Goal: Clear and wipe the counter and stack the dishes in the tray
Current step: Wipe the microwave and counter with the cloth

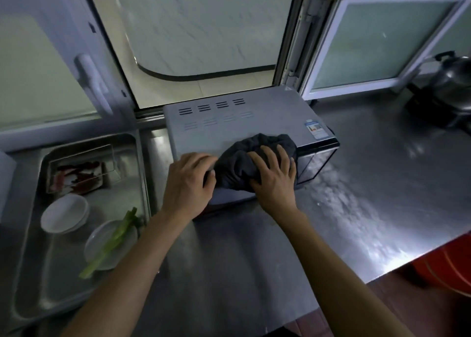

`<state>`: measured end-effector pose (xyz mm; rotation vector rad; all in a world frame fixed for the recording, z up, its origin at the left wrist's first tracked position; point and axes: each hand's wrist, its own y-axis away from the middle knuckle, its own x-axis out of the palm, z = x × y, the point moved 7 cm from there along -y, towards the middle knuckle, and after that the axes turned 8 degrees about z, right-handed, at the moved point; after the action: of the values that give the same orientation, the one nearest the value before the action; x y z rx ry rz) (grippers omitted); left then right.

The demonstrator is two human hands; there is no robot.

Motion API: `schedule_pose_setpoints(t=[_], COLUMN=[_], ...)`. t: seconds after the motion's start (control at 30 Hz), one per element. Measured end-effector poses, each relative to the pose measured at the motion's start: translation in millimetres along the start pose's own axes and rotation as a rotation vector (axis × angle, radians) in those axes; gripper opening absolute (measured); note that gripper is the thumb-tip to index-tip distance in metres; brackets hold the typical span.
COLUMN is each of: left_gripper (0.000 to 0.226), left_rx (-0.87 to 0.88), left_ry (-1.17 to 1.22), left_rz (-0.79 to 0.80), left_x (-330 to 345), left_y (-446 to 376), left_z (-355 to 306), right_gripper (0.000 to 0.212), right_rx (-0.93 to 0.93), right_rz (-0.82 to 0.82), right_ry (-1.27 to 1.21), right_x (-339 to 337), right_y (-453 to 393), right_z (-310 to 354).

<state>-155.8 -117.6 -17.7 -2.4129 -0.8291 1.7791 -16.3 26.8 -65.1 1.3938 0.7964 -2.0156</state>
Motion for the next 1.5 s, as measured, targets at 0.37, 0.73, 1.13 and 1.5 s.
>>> schedule_pose_setpoints(t=[0.37, 0.73, 1.13, 1.5], left_gripper=[0.035, 0.037, 0.047, 0.052], left_rx=[0.152, 0.178, 0.229, 0.272], left_ry=[-0.152, -0.205, -0.229, -0.21], left_rz=[0.277, 0.362, 0.374, 0.353], left_x=[66.2, 112.6, 111.7, 50.2], left_y=[-58.6, -115.2, -97.0, -30.9], left_z=[-71.9, -129.3, -120.2, -41.9], right_gripper=[0.079, 0.091, 0.089, 0.084], right_rx=[0.331, 0.489, 0.584, 0.641], right_rz=[-0.224, -0.313, -0.315, -0.281], right_ry=[-0.62, -0.985, -1.197, -1.224], right_x=[14.4, 10.7, 34.1, 76.7], right_y=[0.9, -11.2, -2.9, 18.2], right_z=[-86.5, -158.6, -134.8, -26.7])
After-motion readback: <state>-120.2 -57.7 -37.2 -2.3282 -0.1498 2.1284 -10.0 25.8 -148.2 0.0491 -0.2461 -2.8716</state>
